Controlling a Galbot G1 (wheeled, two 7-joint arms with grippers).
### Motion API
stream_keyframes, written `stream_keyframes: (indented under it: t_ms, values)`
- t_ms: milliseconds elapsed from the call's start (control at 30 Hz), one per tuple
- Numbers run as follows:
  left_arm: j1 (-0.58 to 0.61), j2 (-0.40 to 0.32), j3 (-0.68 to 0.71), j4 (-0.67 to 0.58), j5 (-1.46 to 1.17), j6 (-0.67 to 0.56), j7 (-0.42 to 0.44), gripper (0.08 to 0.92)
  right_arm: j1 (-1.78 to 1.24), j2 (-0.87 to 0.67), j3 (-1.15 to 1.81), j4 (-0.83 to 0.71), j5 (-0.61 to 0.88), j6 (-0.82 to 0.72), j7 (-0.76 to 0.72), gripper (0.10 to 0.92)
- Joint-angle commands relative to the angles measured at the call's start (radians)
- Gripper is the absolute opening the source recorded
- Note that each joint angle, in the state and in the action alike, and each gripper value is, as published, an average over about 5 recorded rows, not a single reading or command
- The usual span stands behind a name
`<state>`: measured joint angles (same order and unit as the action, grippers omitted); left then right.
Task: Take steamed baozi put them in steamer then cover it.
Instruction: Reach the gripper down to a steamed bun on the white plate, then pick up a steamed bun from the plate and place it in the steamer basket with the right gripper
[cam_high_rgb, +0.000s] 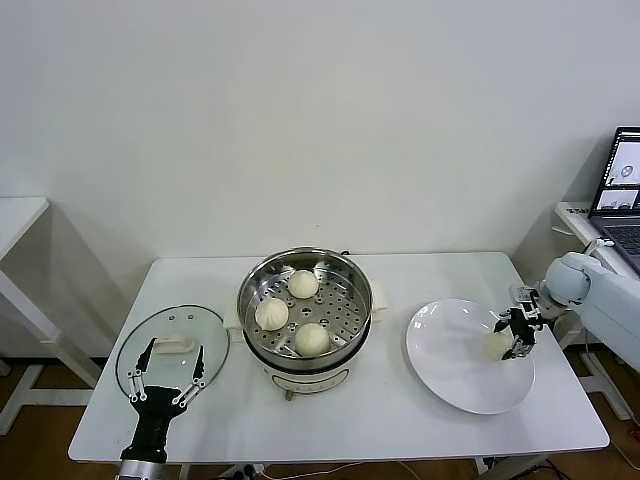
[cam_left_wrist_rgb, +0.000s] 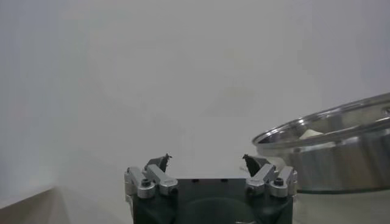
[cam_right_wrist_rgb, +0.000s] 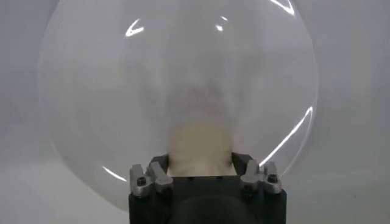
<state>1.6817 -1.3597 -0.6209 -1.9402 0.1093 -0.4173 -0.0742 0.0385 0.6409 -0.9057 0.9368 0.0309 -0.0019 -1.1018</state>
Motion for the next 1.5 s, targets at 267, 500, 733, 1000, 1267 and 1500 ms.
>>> stream_keyframes:
  t_ms: [267,500,733,1000,1267,1500]
  values:
    - [-0.010,0.005,0.016,-0.005,0.000,0.005,-0.001,0.823,0.373,0.039,-0.166,0.102,0.115,0.016,-0.194,0.653]
    - [-0.014,0.011,0.019,-0.006,0.000,0.003,-0.002,0.823,0.704,0.170,-0.437,0.267,0.409,-0.054,-0.217,0.645]
    - [-0.016,0.014,0.025,-0.007,0.000,0.001,-0.003,0.823,0.813,0.336,-0.538,0.359,0.580,-0.127,-0.164,0.645]
    - [-0.019,0.013,0.026,-0.007,-0.001,-0.002,-0.004,0.823,0.795,0.464,-0.579,0.357,0.591,-0.169,-0.108,0.641]
    - [-0.022,0.011,0.023,-0.005,-0.002,-0.005,-0.005,0.823,0.715,0.562,-0.584,0.275,0.555,-0.188,-0.071,0.645]
    - [-0.021,0.012,0.014,-0.002,-0.003,-0.007,-0.006,0.823,0.629,0.615,-0.574,0.192,0.506,-0.179,-0.063,0.641]
